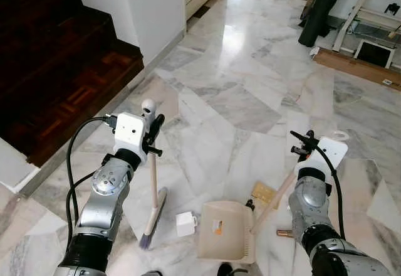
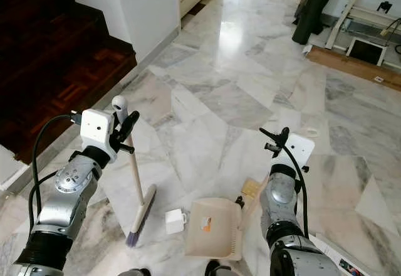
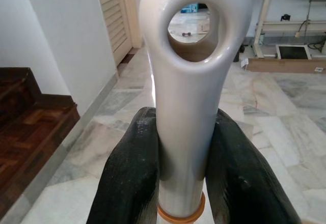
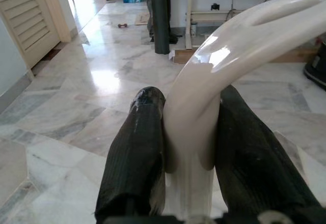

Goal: Sweep floor

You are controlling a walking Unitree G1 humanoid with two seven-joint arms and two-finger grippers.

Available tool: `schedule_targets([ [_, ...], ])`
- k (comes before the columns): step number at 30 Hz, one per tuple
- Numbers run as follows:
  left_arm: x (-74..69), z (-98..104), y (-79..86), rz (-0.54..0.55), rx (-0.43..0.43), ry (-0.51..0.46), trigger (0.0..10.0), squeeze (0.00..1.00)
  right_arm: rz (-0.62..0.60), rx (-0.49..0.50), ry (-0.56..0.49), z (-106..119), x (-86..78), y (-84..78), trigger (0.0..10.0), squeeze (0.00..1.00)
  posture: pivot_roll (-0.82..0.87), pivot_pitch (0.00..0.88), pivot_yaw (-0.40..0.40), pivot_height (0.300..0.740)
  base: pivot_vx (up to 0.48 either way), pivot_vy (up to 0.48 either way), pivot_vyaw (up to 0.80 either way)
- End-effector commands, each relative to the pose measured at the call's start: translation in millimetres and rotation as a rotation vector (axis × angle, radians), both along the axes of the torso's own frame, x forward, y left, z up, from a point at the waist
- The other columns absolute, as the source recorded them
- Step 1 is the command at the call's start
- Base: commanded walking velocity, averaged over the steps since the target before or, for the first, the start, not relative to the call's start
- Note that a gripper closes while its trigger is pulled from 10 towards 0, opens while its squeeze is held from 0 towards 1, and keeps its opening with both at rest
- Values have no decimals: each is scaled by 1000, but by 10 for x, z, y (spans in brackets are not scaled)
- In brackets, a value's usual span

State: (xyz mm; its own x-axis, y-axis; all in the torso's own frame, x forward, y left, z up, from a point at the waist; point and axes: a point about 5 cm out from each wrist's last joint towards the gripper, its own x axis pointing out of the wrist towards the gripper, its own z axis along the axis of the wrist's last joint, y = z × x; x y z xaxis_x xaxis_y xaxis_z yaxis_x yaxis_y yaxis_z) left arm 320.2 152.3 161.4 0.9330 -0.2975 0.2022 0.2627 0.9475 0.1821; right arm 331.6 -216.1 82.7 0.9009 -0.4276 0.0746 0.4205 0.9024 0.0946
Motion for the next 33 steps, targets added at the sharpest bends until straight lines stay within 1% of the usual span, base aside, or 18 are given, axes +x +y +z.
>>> schedule_targets([
  [1,-8,93,-30,-16,14,-54,10000,0,-5,6,7,-30,-21,-12,10000,0,232,187,-25,740,0,0,0],
  [6,-12,91,-47,-22,13,-52,10000,0,1,-9,52,-135,-83,-11,10000,0,239,190,-26,740,0,0,0],
  [8,-20,101,-55,-28,12,-54,10000,0,4,-7,87,-254,-170,10,10000,0,242,196,-21,740,0,0,0],
  [9,-24,105,-57,-34,12,-52,10000,0,10,-7,113,-348,-243,46,10000,0,238,198,-20,740,0,0,0],
  [11,-26,106,-62,-42,13,-48,10000,0,10,-1,141,-432,-307,65,10000,0,239,201,-16,740,0,0,0],
  [14,-27,116,-76,-54,14,-46,10000,0,15,4,173,-528,-386,91,10000,0,245,202,-13,740,0,0,0],
  [15,-27,116,-76,-54,14,-46,10000,0,15,4,173,-528,-386,91,10000,0,245,202,-13,740,0,0,0],
  [17,-24,133,-76,-58,11,-46,10000,0,19,5,186,-572,-425,115,10000,0,244,205,-12,740,0,0,0],
  [19,-27,138,-85,-74,15,-38,10000,0,41,2,209,-657,-504,180,10000,0,243,207,-9,740,0,0,0],
  [22,-26,142,-86,-77,13,-36,10000,0,44,13,226,-708,-550,194,10000,0,241,209,-8,740,0,0,0],
  [28,-13,145,-114,-83,9,-34,10000,0,41,24,246,-731,-556,185,10000,0,237,204,-13,740,0,0,0],
  [31,-11,141,-131,-86,5,-33,10000,0,35,28,227,-688,-516,176,10000,0,236,202,-15,740,0,0,0],
  [33,-11,135,-133,-86,2,-30,10000,0,23,28,182,-600,-457,130,10000,0,231,198,-15,740,0,0,0],
])
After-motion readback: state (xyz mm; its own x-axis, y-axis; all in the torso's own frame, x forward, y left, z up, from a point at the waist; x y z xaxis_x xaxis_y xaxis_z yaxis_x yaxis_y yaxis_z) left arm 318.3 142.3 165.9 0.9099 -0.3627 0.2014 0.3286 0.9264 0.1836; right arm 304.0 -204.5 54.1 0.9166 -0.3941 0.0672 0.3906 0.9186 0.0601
